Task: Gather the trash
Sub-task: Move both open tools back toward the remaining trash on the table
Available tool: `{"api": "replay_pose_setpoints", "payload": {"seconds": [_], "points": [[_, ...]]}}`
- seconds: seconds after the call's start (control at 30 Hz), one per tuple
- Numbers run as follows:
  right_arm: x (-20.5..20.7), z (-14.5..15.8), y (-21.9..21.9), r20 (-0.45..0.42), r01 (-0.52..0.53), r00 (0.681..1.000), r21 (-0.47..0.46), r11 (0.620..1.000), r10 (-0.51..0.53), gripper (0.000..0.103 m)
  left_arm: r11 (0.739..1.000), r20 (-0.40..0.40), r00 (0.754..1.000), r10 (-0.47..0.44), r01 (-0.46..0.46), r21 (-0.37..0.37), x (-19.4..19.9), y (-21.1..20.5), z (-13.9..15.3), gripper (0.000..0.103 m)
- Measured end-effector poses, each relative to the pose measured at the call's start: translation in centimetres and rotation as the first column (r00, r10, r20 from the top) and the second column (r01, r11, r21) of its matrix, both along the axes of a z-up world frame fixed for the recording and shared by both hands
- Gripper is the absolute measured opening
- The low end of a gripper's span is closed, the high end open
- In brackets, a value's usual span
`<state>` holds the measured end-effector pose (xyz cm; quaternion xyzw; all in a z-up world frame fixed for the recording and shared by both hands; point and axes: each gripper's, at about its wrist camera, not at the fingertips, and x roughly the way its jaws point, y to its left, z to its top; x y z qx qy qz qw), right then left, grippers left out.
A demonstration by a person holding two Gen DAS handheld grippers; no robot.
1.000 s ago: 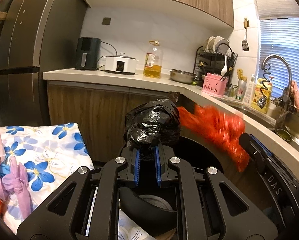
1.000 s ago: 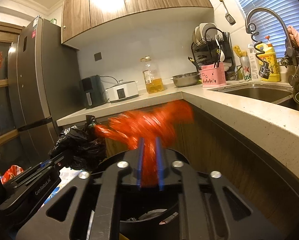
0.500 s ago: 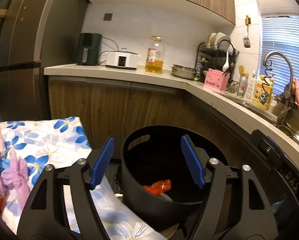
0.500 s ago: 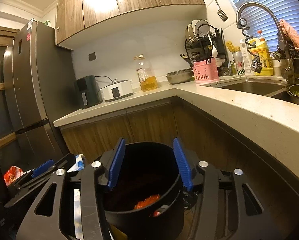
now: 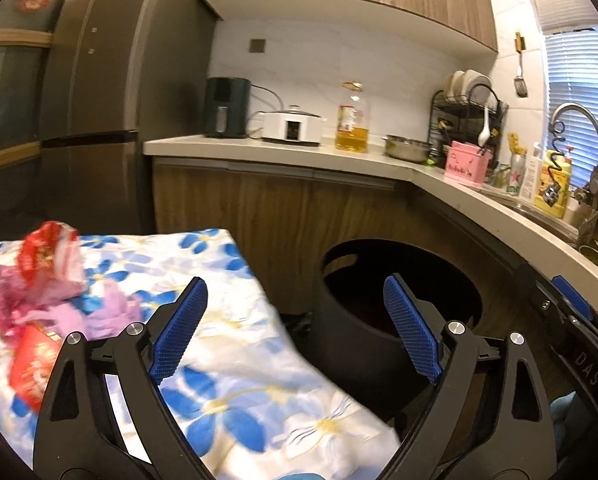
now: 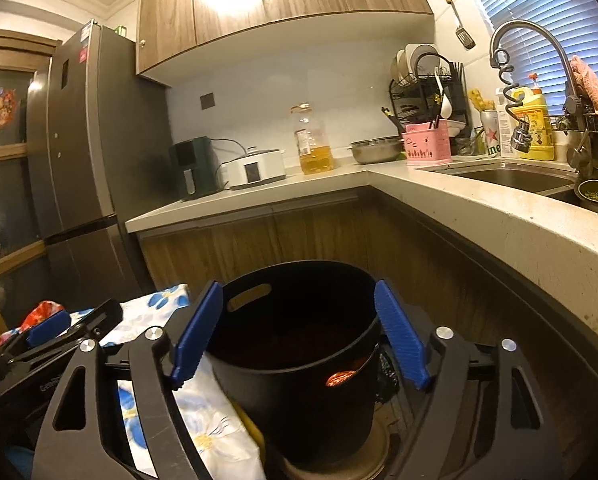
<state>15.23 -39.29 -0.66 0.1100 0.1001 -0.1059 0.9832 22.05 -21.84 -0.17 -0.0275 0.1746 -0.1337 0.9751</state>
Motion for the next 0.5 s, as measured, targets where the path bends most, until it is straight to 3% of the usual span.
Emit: {"api": "replay_pose_setpoints", "payload": {"seconds": [0.5], "points": [[-3.5,0.4,6.1,0.025,-0.076,0.997,-0.027,0.997,0.076,0.078,0.979,0.003,0.979,0.203,-0.203,-0.023,-5.9,9.4,-0.4,0.088]]}}
